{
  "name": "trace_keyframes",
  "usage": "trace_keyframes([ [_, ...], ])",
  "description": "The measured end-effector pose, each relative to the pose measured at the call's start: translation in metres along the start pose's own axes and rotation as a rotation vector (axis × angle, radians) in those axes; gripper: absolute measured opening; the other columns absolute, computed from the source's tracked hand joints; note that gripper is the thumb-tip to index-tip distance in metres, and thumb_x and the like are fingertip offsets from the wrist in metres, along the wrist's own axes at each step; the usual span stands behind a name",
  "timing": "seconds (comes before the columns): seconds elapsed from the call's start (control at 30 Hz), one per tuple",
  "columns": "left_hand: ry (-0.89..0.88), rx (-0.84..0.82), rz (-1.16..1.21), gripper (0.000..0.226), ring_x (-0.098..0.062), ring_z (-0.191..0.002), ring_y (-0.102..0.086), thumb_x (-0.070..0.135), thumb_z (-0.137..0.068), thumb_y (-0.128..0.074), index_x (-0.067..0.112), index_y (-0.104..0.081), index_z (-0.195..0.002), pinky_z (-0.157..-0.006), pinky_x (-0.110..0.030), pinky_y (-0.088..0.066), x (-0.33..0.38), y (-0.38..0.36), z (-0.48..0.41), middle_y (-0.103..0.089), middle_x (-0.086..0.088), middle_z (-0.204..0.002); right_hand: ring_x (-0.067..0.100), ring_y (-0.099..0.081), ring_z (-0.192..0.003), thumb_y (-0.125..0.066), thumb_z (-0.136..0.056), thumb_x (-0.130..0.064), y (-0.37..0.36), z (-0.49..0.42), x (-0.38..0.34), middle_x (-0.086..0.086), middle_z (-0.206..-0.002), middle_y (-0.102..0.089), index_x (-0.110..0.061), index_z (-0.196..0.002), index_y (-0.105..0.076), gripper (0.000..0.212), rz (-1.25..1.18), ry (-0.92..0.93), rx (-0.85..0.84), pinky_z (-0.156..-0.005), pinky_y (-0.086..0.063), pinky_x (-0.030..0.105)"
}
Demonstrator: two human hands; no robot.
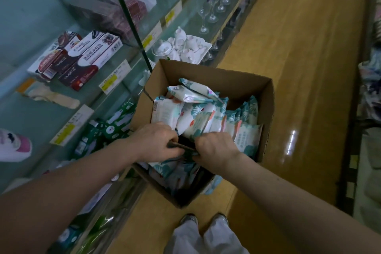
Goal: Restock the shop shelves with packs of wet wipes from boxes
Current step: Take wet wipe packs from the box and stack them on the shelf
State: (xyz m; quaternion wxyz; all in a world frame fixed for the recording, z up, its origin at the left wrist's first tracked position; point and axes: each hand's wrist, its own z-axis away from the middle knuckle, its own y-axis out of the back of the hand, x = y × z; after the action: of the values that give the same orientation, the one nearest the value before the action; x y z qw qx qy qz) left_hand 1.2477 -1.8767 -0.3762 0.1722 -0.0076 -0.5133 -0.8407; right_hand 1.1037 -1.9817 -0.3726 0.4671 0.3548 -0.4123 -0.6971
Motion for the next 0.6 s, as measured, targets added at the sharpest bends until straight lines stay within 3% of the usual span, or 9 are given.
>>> trace_keyframes([
  [0.1, 0.067, -0.061, 0.048, 0.086, -0.015, -0.089, -0.054, 0.091, -0.059, -0.024, 0.027, -0.065, -0.099, -0.079, -0.038, -0.048, 0.003, 0.01, -0.006, -0.06, 0.004, -0.091, 0.026, -0.06, -0.097, -0.049, -0.095, -0.04, 0.003, 0.001, 0.006, 0.004, -0.105, -0.062, -0.017, -0.1, -0.055, 0.024, -0.041, 0.002, 0.029, -0.066, -0.033, 0.031],
  [0.2, 0.111, -0.166, 0.14, 0.091, -0.012, -0.091, -0.056, 0.098, -0.057, -0.028, 0.031, -0.063, -0.108, -0.082, -0.036, -0.049, 0.006, 0.02, -0.009, -0.061, 0.008, -0.1, 0.026, -0.06, -0.093, -0.046, -0.095, -0.043, 0.003, 0.001, 0.009, 0.005, -0.102, -0.062, -0.018, -0.094, -0.052, 0.026, -0.076, 0.012, 0.03, -0.066, -0.033, 0.031],
  [0.33, 0.178, -0.165, 0.398, 0.065, -0.011, -0.098, -0.057, 0.079, -0.077, -0.041, 0.028, -0.065, -0.11, -0.089, -0.034, -0.048, 0.007, 0.032, -0.014, -0.062, 0.008, -0.106, 0.024, -0.056, -0.087, -0.048, -0.09, -0.057, 0.012, 0.0, 0.016, 0.003, -0.093, -0.058, -0.018, -0.104, -0.057, 0.043, -0.162, 0.017, -0.094, -0.066, -0.038, 0.03],
  [0.4, 0.203, -0.101, 0.43, 0.046, -0.013, -0.099, -0.058, 0.062, -0.087, -0.05, 0.025, -0.067, -0.108, -0.089, -0.034, -0.049, 0.004, 0.034, -0.018, -0.063, 0.006, -0.106, 0.021, -0.052, -0.08, -0.049, -0.089, -0.061, 0.02, 0.0, 0.023, 0.0, -0.082, -0.054, -0.02, -0.094, -0.057, 0.042, -0.279, -0.014, -0.116, -0.065, -0.039, 0.031],
  [0.5, 0.25, 0.037, 0.415, 0.027, -0.016, -0.099, -0.058, 0.041, -0.092, -0.057, 0.02, -0.066, -0.106, -0.084, -0.031, -0.049, -0.001, 0.033, -0.028, -0.063, 0.003, -0.104, 0.021, -0.054, -0.08, -0.05, -0.09, -0.057, 0.032, -0.008, 0.037, 0.002, -0.086, -0.06, -0.019, -0.084, -0.061, 0.04, -0.404, -0.049, 0.002, -0.067, -0.043, 0.03],
  [0.6, 0.385, 0.223, 0.491, 0.014, -0.02, -0.089, -0.06, 0.03, -0.092, -0.057, 0.018, -0.065, -0.088, -0.077, -0.033, -0.05, -0.004, 0.032, -0.04, -0.064, 0.001, -0.092, 0.025, -0.06, -0.087, -0.051, -0.094, -0.039, 0.038, -0.022, 0.048, 0.004, -0.093, -0.066, -0.02, -0.09, -0.064, 0.024, -0.398, -0.087, 0.212, -0.074, -0.05, 0.036],
])
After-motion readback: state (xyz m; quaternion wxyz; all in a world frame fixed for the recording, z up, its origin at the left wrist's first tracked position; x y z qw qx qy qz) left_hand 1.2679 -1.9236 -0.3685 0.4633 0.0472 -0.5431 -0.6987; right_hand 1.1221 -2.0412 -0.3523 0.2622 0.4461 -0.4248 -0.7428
